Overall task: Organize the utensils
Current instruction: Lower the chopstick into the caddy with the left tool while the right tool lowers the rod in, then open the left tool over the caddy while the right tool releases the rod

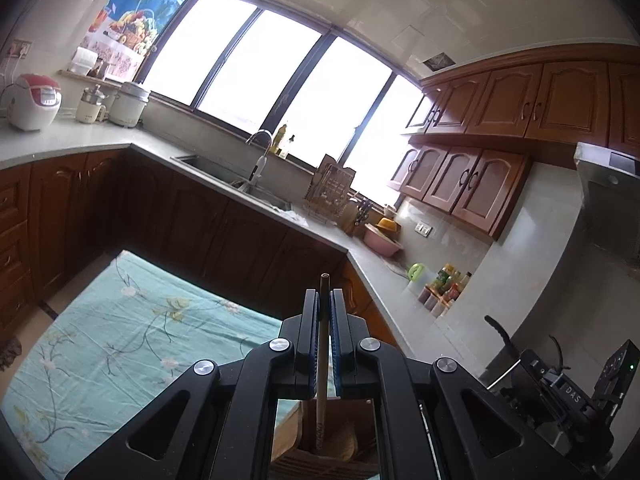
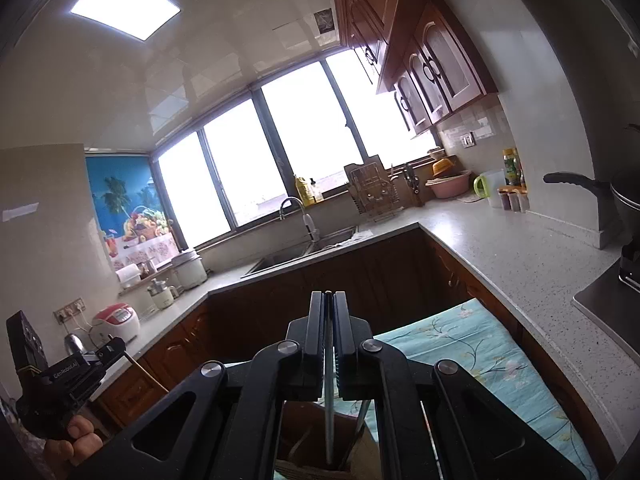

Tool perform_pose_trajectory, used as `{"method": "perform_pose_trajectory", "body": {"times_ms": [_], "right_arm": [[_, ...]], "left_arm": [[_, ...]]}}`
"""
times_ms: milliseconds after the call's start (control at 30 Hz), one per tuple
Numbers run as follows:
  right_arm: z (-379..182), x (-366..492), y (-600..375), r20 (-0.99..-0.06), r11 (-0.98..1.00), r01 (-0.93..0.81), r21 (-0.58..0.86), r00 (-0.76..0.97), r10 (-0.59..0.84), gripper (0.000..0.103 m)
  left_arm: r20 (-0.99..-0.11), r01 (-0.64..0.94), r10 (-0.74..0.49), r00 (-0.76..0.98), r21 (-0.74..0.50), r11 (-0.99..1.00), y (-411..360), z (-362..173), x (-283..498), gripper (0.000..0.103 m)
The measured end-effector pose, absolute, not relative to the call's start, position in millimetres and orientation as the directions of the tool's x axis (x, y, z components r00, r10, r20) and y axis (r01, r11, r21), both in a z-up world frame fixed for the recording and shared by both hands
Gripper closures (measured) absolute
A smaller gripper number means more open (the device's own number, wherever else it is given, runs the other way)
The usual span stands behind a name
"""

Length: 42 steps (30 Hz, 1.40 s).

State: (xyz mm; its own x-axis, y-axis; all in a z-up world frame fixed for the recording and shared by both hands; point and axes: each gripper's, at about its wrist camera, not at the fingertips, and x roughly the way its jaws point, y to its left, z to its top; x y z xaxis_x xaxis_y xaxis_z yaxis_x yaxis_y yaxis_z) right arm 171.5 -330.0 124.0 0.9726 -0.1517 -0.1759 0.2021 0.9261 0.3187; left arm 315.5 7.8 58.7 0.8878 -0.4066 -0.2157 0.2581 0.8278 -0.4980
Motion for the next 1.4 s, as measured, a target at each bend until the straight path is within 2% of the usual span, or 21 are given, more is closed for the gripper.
{"method": "perform_pose_trajectory", "body": {"times_ms": [300,767,1233,1400], "right_arm": [[83.9,194.5,-337.8,-0.222,0.917,0.214,0.337,0.964,-0.144,0.099],[34.3,219.5,-338.0,-0.334,0.901,0.224,0.371,0.938,-0.096,0.099],[32.7,221.7,-349.0,-0.354,0.888,0.241,0.392,0.93,-0.096,0.099],[31.6,222.6,-349.8,-0.361,0.885,0.245,0.397,0.928,-0.094,0.094]], "left_arm": [[-0.277,0.223,-0.405,0.871,-0.51,0.83,-13.7,14.7,362.0,0.099],[-0.376,0.273,-0.429,0.821,-0.4,0.875,-49.6,3.6,372.4,0.099],[-0.385,0.273,-0.433,0.815,-0.404,0.873,-45.8,8.7,373.3,0.098],[-0.388,0.284,-0.444,0.808,-0.404,0.87,-46.2,10.1,371.2,0.099]]}}
